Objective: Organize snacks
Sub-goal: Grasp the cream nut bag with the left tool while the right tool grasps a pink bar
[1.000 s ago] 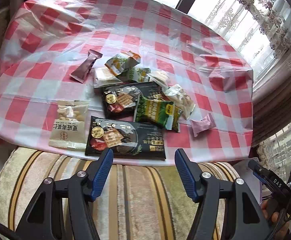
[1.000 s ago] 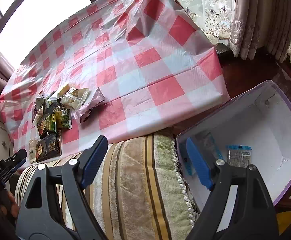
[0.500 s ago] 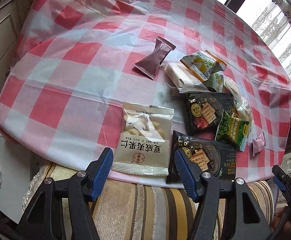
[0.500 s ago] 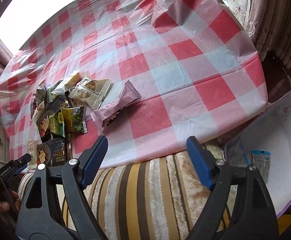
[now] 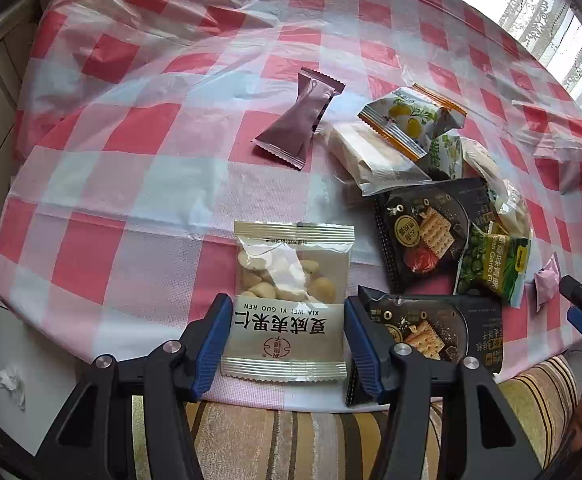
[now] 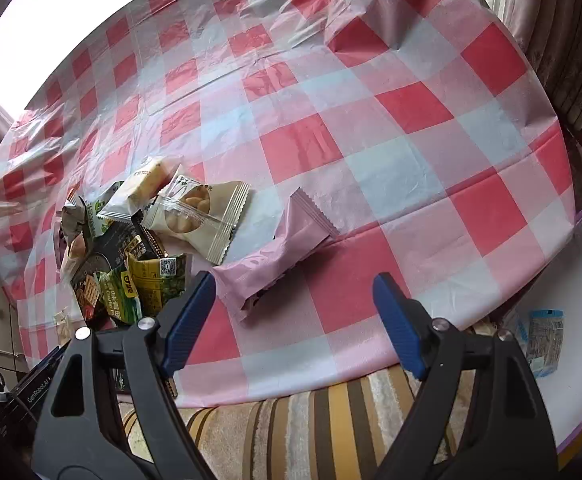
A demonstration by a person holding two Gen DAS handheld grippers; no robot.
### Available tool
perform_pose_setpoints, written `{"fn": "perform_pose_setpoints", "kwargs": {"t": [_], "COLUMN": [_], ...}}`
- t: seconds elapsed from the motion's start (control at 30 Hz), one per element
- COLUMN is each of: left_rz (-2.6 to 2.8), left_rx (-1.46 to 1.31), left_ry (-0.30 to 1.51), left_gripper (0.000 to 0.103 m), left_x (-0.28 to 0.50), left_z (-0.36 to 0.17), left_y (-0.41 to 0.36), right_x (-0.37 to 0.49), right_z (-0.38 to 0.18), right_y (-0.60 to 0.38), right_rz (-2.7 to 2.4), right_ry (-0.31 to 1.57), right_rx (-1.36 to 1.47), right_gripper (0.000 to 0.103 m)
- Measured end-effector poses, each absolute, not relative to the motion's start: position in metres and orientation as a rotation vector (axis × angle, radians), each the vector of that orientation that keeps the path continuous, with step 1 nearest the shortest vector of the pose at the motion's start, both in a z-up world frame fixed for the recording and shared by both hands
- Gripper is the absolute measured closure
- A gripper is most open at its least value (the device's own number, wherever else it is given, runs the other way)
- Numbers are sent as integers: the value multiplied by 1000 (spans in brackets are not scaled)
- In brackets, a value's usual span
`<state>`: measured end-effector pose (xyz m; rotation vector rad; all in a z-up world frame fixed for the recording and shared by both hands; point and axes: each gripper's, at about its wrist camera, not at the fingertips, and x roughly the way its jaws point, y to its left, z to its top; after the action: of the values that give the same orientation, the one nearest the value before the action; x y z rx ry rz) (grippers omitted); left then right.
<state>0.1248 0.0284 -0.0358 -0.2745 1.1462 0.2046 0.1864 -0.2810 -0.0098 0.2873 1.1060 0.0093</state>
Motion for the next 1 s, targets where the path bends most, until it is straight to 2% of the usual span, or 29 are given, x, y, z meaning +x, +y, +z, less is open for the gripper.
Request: {"fn": "perform_pose_setpoints", "kwargs": {"t": [0.2,0.3,0.37,0.5,0.57,0.63,0.73,1.0], "left_rz": [192,183,177,171,169,166,166,198], "left_rx": [-288,-296,-304,-330,-339,-345,-349,-340], "left_ry": [1124,1112,1104,1089,1082,1075,1069,995], "left_gripper": [51,52,52,54,55,55,56,57], "left_x": [135,138,138,135,132,130,126,107], "left_z": [-37,-38,-38,-38,-37,-37,-36,-18], "left_y": [33,32,33,35,36,38,38,37], "right_x": [203,209,212,210,208,206,203,183], "right_z": [-16,-21,-29,-27,-25,-25,-25,-4], "right_y": [-273,-269,-268,-261,-261,-261,-261,-265], "right_rz": [-40,-44,-46,-55,-35,-15,24,85], "right_ry": [1110,1121,1155,1148,1143,1146,1145,1077], "right_rx": [293,273,269,213,206,204,205,175], "right_gripper": [20,25,34,45,66,77,80,81]}}
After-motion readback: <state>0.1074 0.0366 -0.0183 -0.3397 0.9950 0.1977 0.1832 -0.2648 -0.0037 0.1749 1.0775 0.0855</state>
